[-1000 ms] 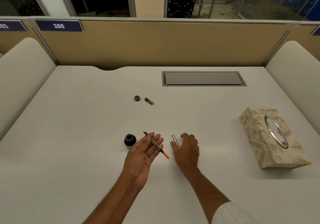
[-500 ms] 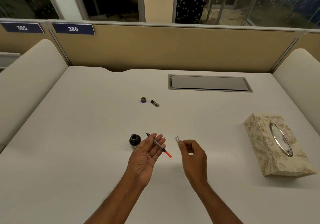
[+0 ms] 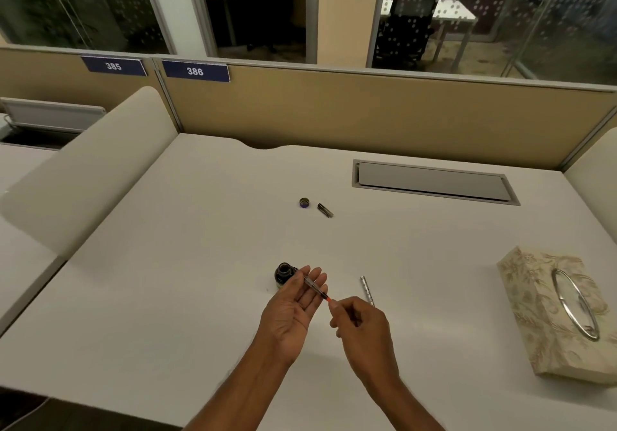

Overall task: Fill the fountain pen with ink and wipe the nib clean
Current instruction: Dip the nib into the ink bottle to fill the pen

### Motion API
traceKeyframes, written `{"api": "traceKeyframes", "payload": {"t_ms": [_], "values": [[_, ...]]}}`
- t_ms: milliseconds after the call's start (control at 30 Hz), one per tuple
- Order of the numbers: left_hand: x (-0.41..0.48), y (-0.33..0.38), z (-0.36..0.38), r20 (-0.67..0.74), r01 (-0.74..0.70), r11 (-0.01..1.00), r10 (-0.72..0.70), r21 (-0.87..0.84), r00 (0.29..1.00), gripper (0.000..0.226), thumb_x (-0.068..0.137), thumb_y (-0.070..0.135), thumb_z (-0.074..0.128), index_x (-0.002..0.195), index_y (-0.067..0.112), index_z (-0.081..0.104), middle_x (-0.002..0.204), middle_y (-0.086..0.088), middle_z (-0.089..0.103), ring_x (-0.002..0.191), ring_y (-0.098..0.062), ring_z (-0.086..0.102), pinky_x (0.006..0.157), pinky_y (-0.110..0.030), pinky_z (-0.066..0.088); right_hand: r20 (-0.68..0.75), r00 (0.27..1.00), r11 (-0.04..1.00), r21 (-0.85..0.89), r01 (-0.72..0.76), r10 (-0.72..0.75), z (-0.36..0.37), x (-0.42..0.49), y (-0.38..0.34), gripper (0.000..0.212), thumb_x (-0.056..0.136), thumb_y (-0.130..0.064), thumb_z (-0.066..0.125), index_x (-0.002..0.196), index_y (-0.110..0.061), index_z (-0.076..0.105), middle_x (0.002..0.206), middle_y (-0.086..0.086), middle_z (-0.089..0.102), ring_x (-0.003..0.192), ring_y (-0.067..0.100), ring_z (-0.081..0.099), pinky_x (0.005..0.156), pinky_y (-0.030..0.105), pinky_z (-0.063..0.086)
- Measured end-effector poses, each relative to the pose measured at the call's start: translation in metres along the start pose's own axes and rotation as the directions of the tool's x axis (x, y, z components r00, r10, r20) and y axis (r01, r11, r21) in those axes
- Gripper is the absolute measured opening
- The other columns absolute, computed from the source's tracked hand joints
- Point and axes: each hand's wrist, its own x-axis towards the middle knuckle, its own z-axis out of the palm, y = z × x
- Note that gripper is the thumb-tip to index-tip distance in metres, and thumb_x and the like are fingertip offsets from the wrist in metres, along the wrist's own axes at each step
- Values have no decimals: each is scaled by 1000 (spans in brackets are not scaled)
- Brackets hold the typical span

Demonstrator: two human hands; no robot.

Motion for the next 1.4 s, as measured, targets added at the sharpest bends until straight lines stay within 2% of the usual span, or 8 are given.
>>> {"api": "traceKeyframes", "payload": {"t_ms": [200,367,533,733,933,1133,1267,1400], "values": [[22,16,-17,1,130,991,-130,-11,992,27,100,10,59,123,-3,65,117,-23,76,101,-30,78,84,-39,64,-85,996,995,-96,25,-33,27,8,-7,23,95,-30,65,73,-26,67,69,-6,71,66,9,64,64,24,53],[37,29,-31,28,245,969,-245,-13,969,31,99,11,61,126,-5,63,120,-24,74,104,-32,76,84,-40,64,-145,981,968,-234,92,-128,45,10,-12,19,96,-28,65,76,-30,65,70,-10,69,71,10,65,65,30,55],[42,30,-40,46,334,942,-333,-24,942,33,98,11,62,126,-6,63,123,-25,73,108,-33,75,86,-41,63,-170,958,927,-339,162,-230,50,11,-15,13,95,-25,67,84,-32,66,74,-15,68,75,10,66,62,27,54],[49,28,-38,55,323,938,-319,-121,946,32,99,12,60,127,-4,63,120,-24,74,102,-31,77,80,-40,65,-118,940,875,-416,247,-321,52,21,-16,8,95,-22,67,92,-29,66,78,-21,64,76,6,64,64,21,53],[52,26,-33,67,306,937,-299,-169,952,27,99,12,58,121,-2,66,115,-22,77,97,-30,79,80,-40,65,-71,925,844,-440,306,-372,48,28,-16,6,95,-21,66,93,-27,66,79,-19,63,73,3,60,65,7,44],[60,27,-34,62,302,936,-295,-183,953,27,100,12,57,121,-2,66,116,-22,76,99,-30,78,89,-42,61,-47,920,824,-465,324,-388,53,37,-12,4,95,-22,67,96,-26,67,81,-18,64,73,1,60,64,10,47],[66,28,-36,52,308,932,-304,-190,951,27,101,13,56,121,-3,66,115,-22,77,98,-30,79,90,-44,59,-36,916,814,-475,335,-399,57,43,-11,4,95,-21,68,97,-24,68,83,-15,67,74,2,61,66,5,44],[68,29,-35,46,311,927,-308,-209,950,24,102,13,55,116,-3,67,111,-23,77,94,-30,79,87,-44,60,-38,900,796,-485,363,-434,61,50,-13,6,95,-19,67,99,-23,69,86,-14,68,75,4,62,65,16,49]]}}
